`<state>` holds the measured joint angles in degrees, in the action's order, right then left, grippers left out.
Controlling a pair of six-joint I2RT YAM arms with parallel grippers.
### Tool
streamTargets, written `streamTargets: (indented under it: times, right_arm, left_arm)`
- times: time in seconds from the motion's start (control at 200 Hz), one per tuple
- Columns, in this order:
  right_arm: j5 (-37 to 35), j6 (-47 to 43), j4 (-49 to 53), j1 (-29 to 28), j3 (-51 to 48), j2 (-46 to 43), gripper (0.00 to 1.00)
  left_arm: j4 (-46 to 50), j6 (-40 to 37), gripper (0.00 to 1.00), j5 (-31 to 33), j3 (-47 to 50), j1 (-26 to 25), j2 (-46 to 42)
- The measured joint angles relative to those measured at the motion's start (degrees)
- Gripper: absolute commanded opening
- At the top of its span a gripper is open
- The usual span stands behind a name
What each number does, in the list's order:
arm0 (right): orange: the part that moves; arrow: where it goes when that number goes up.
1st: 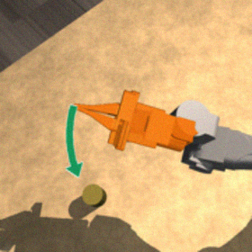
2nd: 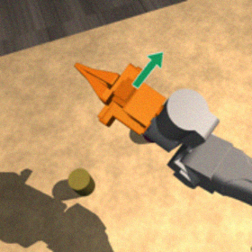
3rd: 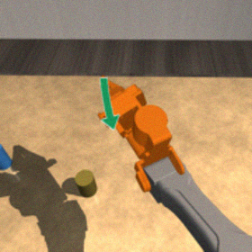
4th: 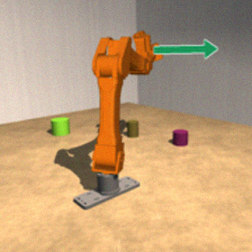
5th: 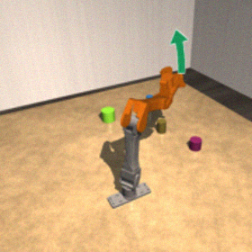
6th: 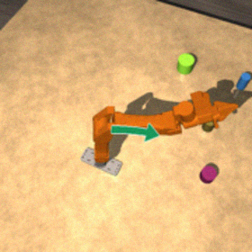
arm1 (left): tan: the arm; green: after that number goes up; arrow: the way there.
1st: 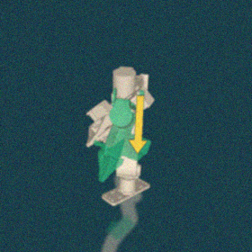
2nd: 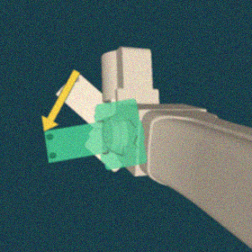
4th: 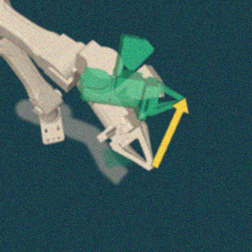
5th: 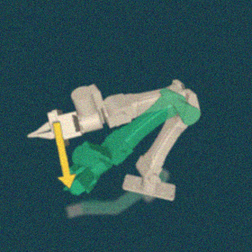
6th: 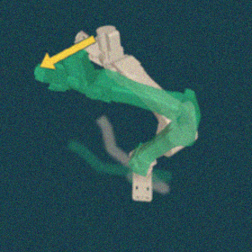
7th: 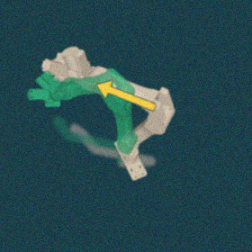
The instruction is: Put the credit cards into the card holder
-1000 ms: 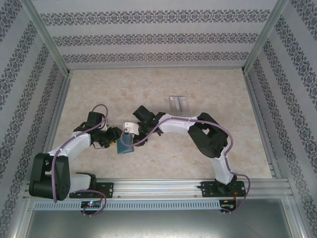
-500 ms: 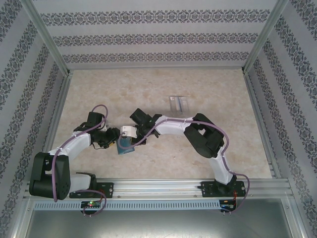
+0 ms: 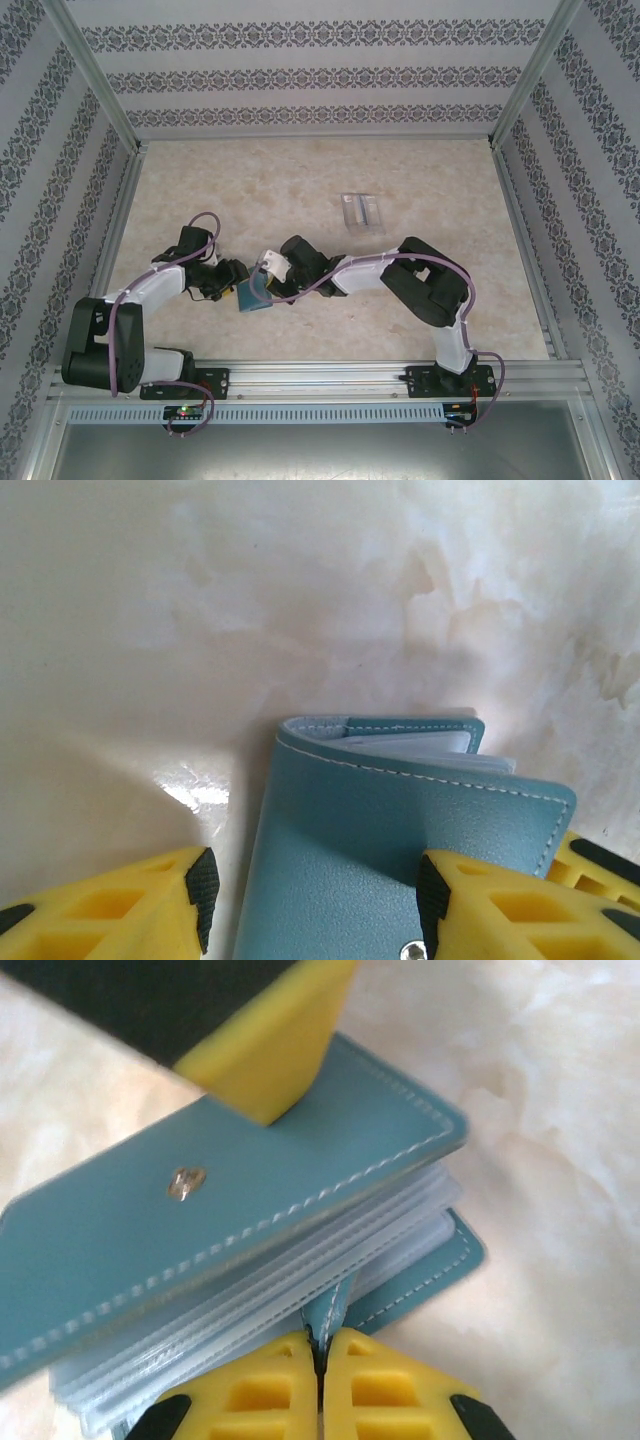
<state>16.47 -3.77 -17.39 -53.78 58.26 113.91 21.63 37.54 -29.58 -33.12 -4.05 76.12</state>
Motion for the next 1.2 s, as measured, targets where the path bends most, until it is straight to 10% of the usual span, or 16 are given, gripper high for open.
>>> streamTargets:
  times: [0.61,1.199]
  right_arm:
    - [0.50,14.99,-35.93,0.04,-16.35,0.11,0.05]
    - [11.54,6.75,-41.00,0.79,-18.49,1.88,0.30]
  left_arm:
    - [-0.22,-1.57,0.57,0.85,1.05,-0.50,0.15]
    - [2.25,-3.74,0.57,1.11,-1.53,-0.81,3.82]
